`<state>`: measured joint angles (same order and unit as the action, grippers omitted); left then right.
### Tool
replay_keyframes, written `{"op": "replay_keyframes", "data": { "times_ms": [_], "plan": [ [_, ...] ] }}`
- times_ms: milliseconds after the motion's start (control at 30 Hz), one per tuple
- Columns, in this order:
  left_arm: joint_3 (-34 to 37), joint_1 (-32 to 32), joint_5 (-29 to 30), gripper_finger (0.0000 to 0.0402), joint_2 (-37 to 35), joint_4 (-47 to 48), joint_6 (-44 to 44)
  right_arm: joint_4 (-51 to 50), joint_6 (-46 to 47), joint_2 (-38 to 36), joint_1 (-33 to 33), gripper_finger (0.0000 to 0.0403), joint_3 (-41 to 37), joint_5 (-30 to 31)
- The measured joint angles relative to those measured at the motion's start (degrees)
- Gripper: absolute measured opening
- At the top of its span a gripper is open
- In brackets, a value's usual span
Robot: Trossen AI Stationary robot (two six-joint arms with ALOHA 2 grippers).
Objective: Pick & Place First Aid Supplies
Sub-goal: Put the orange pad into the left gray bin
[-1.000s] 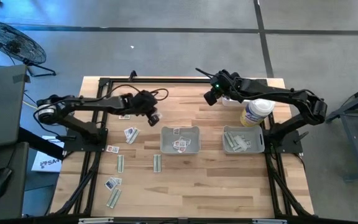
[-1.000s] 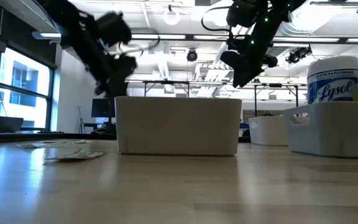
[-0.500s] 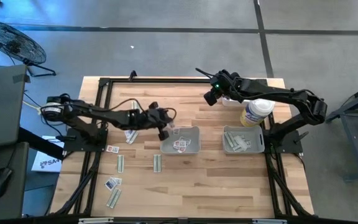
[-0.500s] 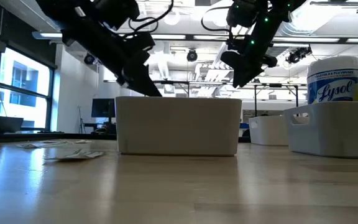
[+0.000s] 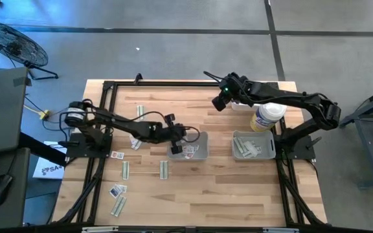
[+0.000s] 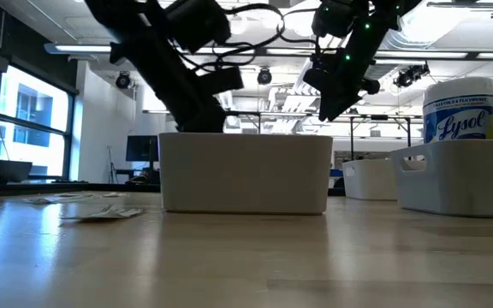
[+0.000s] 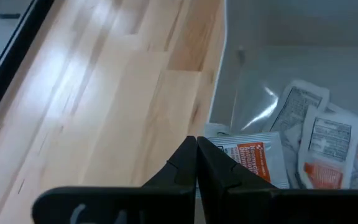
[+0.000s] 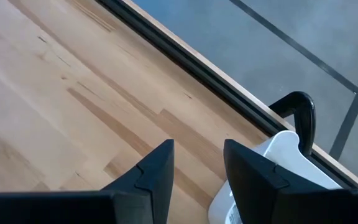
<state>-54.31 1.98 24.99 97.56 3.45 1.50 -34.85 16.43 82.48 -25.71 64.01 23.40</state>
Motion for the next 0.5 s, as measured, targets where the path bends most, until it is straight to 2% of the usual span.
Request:
{"op": "replay_keyframes", "data": {
  "times_ms": [333, 500],
  "plan": [
    [-2.2, 0.0, -4.5, 0.0004, 2.1, -0.3, -2.1, 0.0, 0.0, 0.0, 0.0, 0.0135, 0.0, 0.0],
    [-2.2, 0.0, -7.5, 0.0025, 2.0, -0.9, -4.3, 0.0, -0.3, 0.0, 0.0, 0.0134, 0.0, 0.0]
  ]
}}
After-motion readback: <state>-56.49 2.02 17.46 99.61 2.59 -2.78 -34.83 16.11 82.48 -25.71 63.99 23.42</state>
